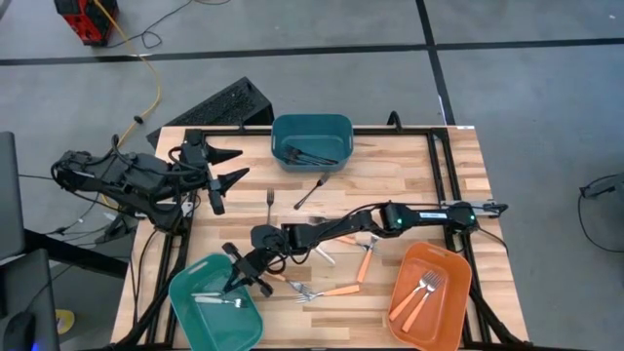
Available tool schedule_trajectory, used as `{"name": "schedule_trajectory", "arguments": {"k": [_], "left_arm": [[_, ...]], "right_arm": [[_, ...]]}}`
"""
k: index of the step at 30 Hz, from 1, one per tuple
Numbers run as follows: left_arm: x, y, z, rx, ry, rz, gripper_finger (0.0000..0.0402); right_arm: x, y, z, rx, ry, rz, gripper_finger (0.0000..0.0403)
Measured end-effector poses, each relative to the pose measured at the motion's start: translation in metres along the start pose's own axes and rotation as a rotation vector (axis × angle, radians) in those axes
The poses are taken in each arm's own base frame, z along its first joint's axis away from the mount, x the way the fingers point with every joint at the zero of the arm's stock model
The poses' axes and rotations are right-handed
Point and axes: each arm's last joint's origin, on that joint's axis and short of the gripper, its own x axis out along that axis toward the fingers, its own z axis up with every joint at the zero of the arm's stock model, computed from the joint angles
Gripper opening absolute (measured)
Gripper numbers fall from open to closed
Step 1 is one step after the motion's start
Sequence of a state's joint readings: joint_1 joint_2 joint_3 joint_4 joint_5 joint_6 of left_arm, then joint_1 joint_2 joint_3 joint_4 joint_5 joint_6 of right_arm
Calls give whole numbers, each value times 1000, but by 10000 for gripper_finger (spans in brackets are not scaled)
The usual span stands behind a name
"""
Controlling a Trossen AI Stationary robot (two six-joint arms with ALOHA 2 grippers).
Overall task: Sort silverware by color (type)
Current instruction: Put the white fork into the green blue bin
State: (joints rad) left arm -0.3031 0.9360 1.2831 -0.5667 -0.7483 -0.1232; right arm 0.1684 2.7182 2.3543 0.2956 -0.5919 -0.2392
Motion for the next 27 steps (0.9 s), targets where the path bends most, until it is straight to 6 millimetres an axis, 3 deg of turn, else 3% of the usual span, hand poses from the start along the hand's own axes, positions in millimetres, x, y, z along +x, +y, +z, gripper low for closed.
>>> {"name": "schedule_trajectory", "arguments": {"k": [11,27], "left_arm": [[0,0,0,-2,0,0,199],[0,0,0,0,3,0,199]], "right_arm": [[0,0,0,15,5,-10,72],[0,0,0,15,5,-10,184]]}}
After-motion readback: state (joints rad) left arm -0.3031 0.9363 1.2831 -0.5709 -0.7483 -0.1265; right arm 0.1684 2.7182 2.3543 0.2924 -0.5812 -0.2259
